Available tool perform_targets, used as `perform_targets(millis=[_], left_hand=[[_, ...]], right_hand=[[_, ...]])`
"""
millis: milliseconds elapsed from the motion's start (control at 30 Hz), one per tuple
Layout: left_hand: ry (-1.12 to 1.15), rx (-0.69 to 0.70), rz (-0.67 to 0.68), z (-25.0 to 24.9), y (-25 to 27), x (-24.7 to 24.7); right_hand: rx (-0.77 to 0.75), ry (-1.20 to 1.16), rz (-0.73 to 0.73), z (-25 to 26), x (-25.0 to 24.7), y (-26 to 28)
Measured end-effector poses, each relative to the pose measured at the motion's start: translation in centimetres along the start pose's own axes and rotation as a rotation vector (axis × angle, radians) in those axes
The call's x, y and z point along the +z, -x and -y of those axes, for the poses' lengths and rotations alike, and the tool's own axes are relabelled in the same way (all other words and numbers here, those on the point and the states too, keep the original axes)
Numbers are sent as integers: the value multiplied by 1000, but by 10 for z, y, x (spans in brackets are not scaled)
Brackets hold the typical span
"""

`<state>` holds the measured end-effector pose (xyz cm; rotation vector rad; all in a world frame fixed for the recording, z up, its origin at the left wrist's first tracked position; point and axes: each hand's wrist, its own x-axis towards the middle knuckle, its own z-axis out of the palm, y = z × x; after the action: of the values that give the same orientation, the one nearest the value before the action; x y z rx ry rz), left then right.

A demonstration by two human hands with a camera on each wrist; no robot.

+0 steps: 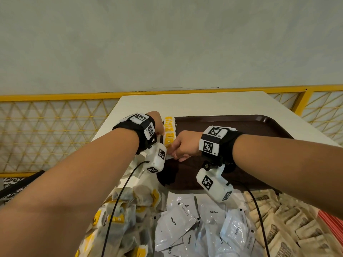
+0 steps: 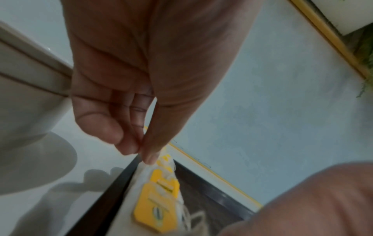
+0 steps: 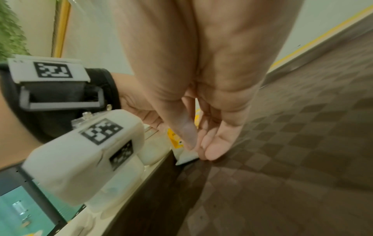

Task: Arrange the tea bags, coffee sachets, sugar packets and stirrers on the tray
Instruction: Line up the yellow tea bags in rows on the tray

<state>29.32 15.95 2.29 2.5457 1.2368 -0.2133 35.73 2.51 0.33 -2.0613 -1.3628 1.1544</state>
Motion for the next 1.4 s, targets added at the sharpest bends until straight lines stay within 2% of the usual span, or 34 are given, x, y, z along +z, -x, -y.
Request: perform_targets(millis=[133, 267, 400, 733, 933, 1067, 1300, 1400], left_hand=[[96, 24, 33, 5, 14, -7], [-61, 86, 125, 10, 35, -18], [-62, 125, 228, 10, 43, -17], [-17, 179, 142, -3, 31, -4], [-20, 144, 107, 1, 29, 5], [30, 131, 98, 3, 29, 7], [104, 129, 88, 5, 33, 6], [119, 137, 92, 4, 34, 7]], right_hand=[[10, -62, -25, -2, 2, 1], [31, -121, -14, -2, 2, 3], [38, -143, -19, -3, 4, 3], [30, -70, 12, -7, 0, 6], [95, -269, -182, -13, -7, 1], [70, -297, -203, -13, -4, -6], [101, -335, -304, -12, -8, -19], [117, -346, -301, -11, -5, -20]])
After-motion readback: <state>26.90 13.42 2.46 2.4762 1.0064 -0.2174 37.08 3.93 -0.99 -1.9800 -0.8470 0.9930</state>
